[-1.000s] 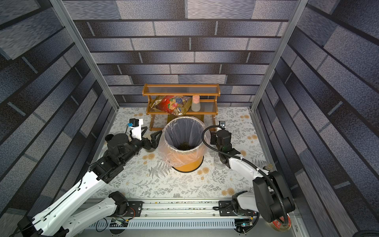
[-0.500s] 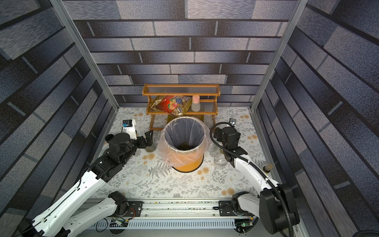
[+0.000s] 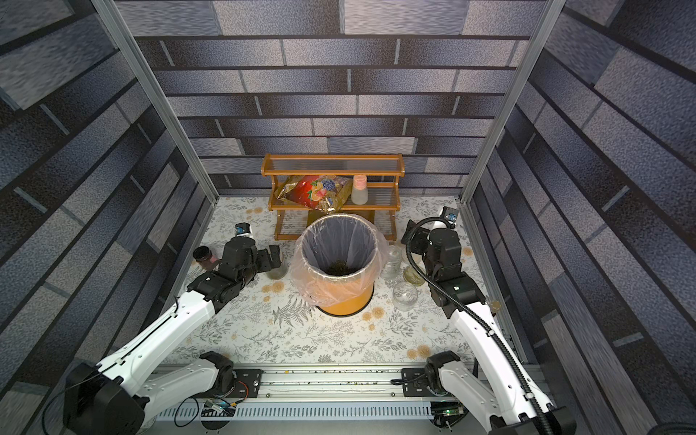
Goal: Empty moldy tea leaves from jars
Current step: Move the jar to the center of the board.
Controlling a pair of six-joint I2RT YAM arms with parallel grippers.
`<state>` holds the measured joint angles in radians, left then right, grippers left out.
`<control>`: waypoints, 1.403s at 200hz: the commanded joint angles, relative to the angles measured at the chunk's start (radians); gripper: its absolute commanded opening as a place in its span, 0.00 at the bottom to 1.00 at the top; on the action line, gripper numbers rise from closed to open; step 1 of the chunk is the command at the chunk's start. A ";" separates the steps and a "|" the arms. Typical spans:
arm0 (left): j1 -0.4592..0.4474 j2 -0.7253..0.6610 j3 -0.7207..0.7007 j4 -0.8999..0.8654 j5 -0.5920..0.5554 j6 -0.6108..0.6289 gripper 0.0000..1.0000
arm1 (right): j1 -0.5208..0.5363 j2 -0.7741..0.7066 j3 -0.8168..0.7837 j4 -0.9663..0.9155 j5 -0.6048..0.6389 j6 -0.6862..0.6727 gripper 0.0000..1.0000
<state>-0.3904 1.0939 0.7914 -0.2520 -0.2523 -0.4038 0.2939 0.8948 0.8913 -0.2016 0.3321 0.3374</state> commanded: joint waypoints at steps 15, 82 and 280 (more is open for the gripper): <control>0.039 0.094 0.028 0.010 0.025 0.035 1.00 | -0.004 -0.056 0.053 -0.144 -0.146 0.003 1.00; 0.079 0.206 0.048 0.043 0.053 0.057 1.00 | -0.003 -0.155 0.066 -0.196 -0.255 0.001 1.00; 0.030 0.373 -0.119 0.488 0.036 0.087 1.00 | -0.003 -0.120 -0.008 -0.118 -0.356 0.000 1.00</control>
<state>-0.3534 1.4437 0.7029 0.0780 -0.2169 -0.3435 0.2939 0.7715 0.9035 -0.3592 0.0044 0.3367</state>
